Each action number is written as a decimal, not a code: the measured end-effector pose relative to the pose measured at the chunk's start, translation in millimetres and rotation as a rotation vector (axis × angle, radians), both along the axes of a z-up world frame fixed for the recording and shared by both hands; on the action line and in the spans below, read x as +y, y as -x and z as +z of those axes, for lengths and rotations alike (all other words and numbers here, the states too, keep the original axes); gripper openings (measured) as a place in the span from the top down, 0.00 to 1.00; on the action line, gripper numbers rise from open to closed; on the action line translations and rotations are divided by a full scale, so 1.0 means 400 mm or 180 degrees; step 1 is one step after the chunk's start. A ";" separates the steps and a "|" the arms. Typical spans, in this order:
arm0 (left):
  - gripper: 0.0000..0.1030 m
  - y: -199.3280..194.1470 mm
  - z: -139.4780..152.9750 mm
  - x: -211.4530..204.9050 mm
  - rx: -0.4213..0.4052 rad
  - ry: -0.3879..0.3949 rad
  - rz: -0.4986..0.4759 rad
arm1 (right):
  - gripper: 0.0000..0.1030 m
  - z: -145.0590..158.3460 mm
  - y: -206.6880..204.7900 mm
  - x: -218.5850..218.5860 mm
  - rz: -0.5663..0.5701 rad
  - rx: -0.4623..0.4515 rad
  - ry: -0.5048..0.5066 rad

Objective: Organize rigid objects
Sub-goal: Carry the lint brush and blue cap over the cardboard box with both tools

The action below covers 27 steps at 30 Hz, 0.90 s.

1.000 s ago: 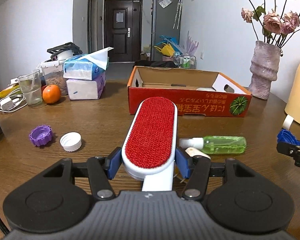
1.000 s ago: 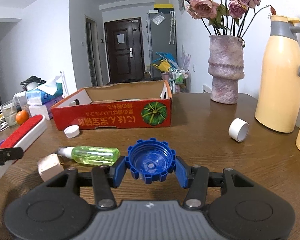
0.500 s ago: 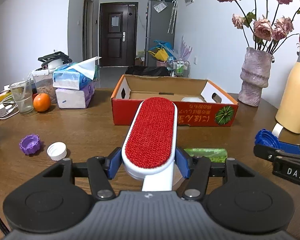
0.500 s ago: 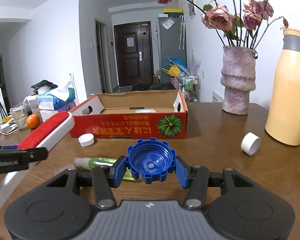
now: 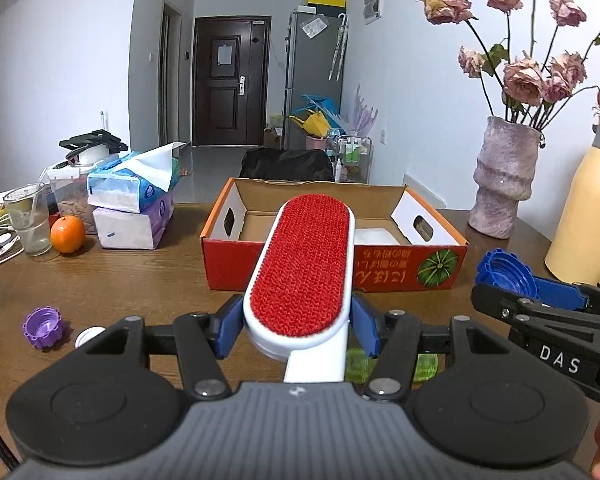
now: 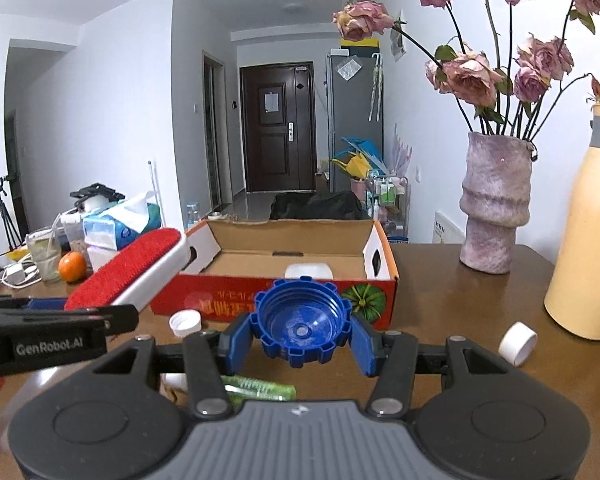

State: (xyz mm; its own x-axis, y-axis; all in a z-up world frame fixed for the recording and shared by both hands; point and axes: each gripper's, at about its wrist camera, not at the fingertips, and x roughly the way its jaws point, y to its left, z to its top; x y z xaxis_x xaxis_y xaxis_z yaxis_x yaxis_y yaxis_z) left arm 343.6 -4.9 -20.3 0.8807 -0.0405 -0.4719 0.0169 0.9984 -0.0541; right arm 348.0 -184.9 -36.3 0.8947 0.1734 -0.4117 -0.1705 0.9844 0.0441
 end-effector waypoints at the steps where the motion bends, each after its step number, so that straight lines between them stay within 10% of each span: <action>1: 0.44 -0.008 0.001 -0.001 0.0007 0.0004 0.0009 | 0.50 0.002 -0.008 0.001 0.0001 -0.0007 0.0001; 27: 0.44 -0.231 0.002 -0.005 0.0020 -0.0001 0.0110 | 0.50 -0.015 -0.240 0.019 0.0075 0.0123 -0.0058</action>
State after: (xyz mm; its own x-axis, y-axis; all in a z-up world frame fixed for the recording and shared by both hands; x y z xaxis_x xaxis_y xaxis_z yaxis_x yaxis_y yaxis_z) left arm 435.9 -7.1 -19.7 0.8786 -0.0099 -0.4774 -0.0181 0.9984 -0.0539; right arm 444.0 -177.1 -42.2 0.8737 0.2020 -0.4425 -0.1915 0.9791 0.0689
